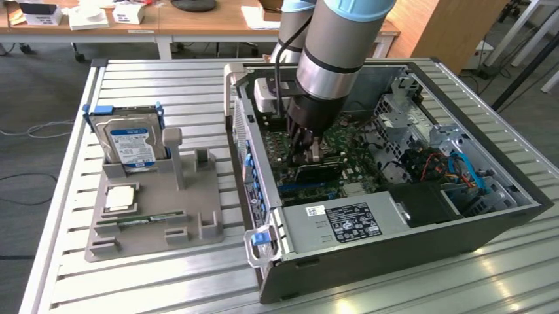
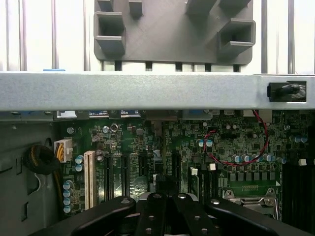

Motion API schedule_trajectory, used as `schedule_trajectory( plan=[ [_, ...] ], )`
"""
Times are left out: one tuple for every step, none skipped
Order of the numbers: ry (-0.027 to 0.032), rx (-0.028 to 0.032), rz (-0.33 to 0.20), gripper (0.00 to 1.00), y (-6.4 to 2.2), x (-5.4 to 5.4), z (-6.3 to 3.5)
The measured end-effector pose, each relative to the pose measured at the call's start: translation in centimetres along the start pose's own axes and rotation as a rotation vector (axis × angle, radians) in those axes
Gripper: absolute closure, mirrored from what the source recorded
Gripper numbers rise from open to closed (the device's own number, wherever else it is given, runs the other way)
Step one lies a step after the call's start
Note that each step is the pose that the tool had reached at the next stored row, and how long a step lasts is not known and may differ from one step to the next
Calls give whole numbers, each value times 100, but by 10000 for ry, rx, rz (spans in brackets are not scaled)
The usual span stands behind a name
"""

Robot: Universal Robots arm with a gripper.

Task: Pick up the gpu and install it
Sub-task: 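Press down on the gpu until it lock into place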

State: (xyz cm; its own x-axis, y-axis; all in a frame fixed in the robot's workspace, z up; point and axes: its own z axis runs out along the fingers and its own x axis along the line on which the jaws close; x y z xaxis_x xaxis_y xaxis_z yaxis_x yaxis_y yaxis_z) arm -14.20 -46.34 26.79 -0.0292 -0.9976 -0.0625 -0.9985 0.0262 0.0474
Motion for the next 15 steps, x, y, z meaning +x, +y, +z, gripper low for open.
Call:
schedule_trajectory(
  plan=[
    [0,0,0,89,0,0,0],
    [1,0,0,89,0,0,0],
    [0,0,0,89,0,0,0],
    [1,0,0,89,0,0,0],
    [1,0,0,89,0,0,1],
    [1,0,0,89,0,0,2],
    [1,-1,0,89,0,0,2],
    [1,0,0,89,0,0,2],
    [0,0,0,89,0,0,2],
    [0,0,0,89,0,0,2],
    [0,0,0,89,0,0,4],
    [-2,1,0,89,0,0,7],
    [-2,1,0,89,0,0,7],
    [-1,1,0,89,0,0,7],
    [0,1,0,89,0,0,7]
  ],
)
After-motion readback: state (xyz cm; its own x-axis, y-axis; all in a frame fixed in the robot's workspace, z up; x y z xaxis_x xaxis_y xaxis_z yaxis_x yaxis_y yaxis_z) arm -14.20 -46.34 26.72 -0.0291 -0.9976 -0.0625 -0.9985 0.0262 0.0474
